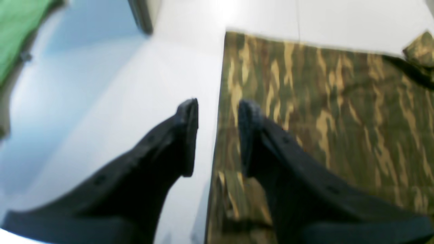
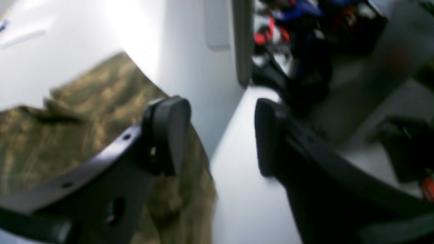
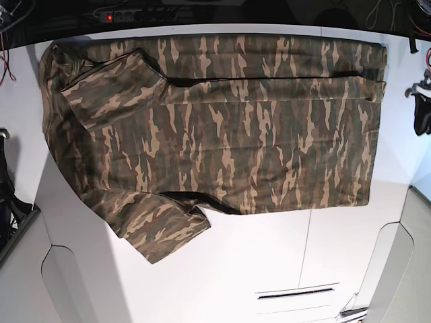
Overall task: Fold the T-shirt properly
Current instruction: 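Drag the shirt toward the robot with both grippers, then release, then grasp the shirt's hem corners with both grippers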
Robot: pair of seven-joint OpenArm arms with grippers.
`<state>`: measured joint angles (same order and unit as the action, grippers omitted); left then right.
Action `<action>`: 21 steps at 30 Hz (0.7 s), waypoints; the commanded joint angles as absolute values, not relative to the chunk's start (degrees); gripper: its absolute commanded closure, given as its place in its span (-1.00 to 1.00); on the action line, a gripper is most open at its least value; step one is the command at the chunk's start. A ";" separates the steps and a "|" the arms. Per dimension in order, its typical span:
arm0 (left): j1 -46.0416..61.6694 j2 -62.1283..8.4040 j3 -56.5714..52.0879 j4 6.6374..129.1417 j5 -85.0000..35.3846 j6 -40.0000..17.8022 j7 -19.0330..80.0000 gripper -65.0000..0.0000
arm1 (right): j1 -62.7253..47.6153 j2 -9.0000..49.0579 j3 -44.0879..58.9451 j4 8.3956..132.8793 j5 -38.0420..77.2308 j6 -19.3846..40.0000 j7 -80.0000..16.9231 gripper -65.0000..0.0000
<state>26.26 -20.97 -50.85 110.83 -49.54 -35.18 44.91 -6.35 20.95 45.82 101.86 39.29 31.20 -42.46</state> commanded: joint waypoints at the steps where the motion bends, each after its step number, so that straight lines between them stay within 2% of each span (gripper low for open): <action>1: 25.76 -22.26 -51.31 111.31 -49.47 -35.81 43.22 0.15 | -4.86 22.06 45.17 101.45 39.77 31.09 -41.10 0.01; 3: 24.38 -23.05 -50.70 110.04 -49.43 -35.81 42.50 -0.04 | -2.04 22.09 42.48 98.41 38.94 31.11 -40.95 0.01; 5: 22.74 -24.25 -49.08 107.83 -48.51 -35.68 41.50 -0.11 | 1.13 22.09 39.24 94.30 36.97 31.11 -40.05 0.01; 12: 14.59 -28.75 -38.17 94.61 -41.45 -33.65 37.10 -0.11 | 12.25 22.06 27.22 75.18 30.74 31.11 -33.39 0.01; 21: -3.51 -31.94 -24.16 74.02 -34.44 -33.21 34.13 -0.11 | 24.58 21.96 17.23 50.28 24.05 31.00 -22.76 0.01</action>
<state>-2.61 -30.57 -23.73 72.95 -33.82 -32.93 35.51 23.18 20.93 17.06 49.30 23.31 30.76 -24.10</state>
